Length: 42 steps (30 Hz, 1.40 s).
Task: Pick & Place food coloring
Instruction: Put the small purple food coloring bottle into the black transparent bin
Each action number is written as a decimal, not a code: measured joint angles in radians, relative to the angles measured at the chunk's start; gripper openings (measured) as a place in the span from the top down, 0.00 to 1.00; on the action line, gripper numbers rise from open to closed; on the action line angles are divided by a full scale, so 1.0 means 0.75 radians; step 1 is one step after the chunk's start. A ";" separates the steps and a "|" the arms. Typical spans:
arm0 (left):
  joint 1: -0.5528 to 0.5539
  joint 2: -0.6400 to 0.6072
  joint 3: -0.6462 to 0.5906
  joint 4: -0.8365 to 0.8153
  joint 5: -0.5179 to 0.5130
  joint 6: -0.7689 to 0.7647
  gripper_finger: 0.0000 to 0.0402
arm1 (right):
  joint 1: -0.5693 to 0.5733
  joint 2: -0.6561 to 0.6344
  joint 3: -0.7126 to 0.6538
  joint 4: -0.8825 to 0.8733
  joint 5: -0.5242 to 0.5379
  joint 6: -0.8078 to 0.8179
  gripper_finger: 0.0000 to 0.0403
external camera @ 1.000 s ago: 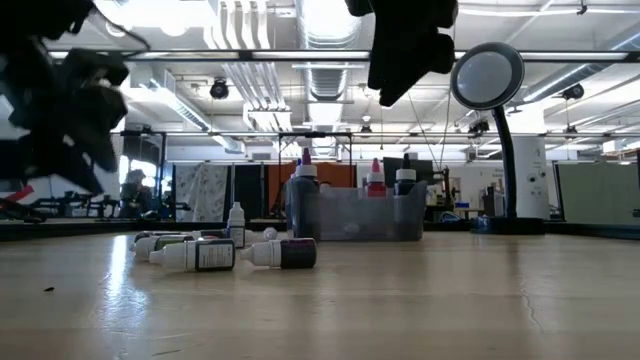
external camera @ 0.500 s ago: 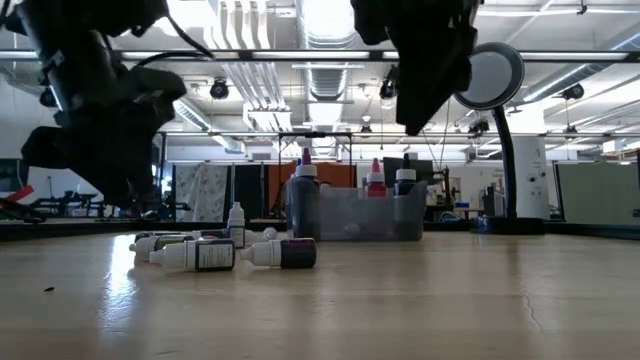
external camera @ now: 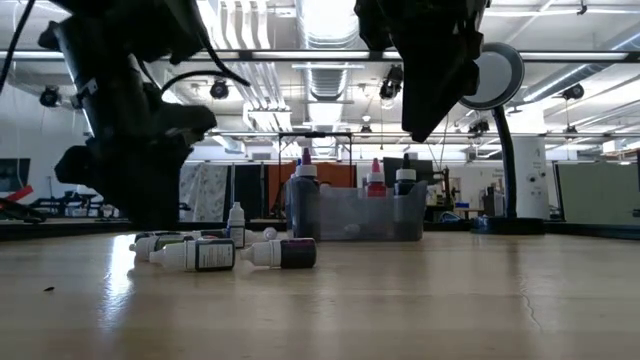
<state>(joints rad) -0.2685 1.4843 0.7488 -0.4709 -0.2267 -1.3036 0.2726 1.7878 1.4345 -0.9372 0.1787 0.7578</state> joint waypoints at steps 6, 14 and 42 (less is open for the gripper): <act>0.033 0.075 0.005 -0.004 0.031 0.071 0.66 | 0.000 0.000 -0.001 0.000 0.001 0.003 0.57; 0.051 0.083 0.008 -0.022 0.015 0.143 0.66 | 0.000 0.000 -0.005 0.001 0.006 0.003 0.57; 0.277 -0.232 0.350 0.312 -0.339 0.980 0.92 | 0.091 -0.258 -0.024 -0.012 0.537 0.403 0.67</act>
<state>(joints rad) -0.0605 1.3100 1.0111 -0.2367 -0.4813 -0.5687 0.3408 1.5945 1.4169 -0.9465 0.5812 1.0599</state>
